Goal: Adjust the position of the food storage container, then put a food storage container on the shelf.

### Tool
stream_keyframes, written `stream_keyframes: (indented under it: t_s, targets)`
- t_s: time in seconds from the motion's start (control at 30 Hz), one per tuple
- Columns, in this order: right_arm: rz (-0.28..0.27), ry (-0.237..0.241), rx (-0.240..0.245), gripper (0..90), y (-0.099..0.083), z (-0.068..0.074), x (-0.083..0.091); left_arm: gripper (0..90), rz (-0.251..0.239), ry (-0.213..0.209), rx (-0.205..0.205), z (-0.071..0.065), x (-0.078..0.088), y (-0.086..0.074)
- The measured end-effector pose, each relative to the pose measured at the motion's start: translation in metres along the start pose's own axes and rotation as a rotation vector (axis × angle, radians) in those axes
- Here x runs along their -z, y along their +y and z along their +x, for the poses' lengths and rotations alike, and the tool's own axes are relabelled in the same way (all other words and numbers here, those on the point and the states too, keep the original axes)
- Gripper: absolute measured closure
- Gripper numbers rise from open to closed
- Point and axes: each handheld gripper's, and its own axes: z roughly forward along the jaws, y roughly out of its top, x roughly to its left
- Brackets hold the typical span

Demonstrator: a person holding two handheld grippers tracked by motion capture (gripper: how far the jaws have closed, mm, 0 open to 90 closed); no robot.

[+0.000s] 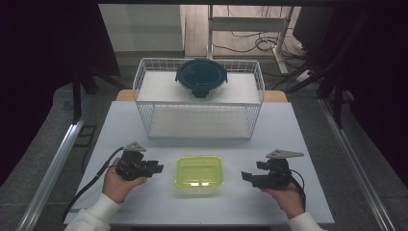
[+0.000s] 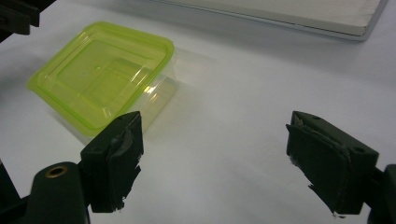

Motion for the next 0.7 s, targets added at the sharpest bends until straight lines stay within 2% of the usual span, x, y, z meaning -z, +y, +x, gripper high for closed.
stream_keyframes:
  t_s: [0.03,0.1,0.2,0.37,0.47,0.57,0.7]
  targets:
    - [0.000,0.001,0.001,18.9,0.000,0.000,0.000,51.4,0.003,-0.004,0.006,-0.001,-0.001,0.000]
    - [0.001,0.004,0.002,18.8,0.000,0.000,0.000,40.3,-0.004,-0.008,0.020,-0.002,-0.001,0.000]
    - [0.000,0.011,0.007,18.9,0.000,0.001,-0.001,30.8,-0.021,-0.018,0.038,-0.001,0.001,0.001]
    - [0.008,0.034,0.024,18.9,0.000,0.003,-0.008,26.3,-0.041,-0.042,0.058,-0.001,0.005,0.000]
    - [0.014,0.046,0.027,20.1,0.001,0.004,-0.010,25.6,-0.046,-0.075,0.074,-0.001,0.004,0.000]
    - [0.019,0.042,0.040,21.8,0.001,0.006,-0.012,25.6,-0.041,-0.091,0.084,-0.001,0.001,0.000]
    - [0.020,0.060,0.032,22.7,0.001,0.008,-0.012,25.7,-0.035,-0.102,0.098,0.000,-0.002,0.000]
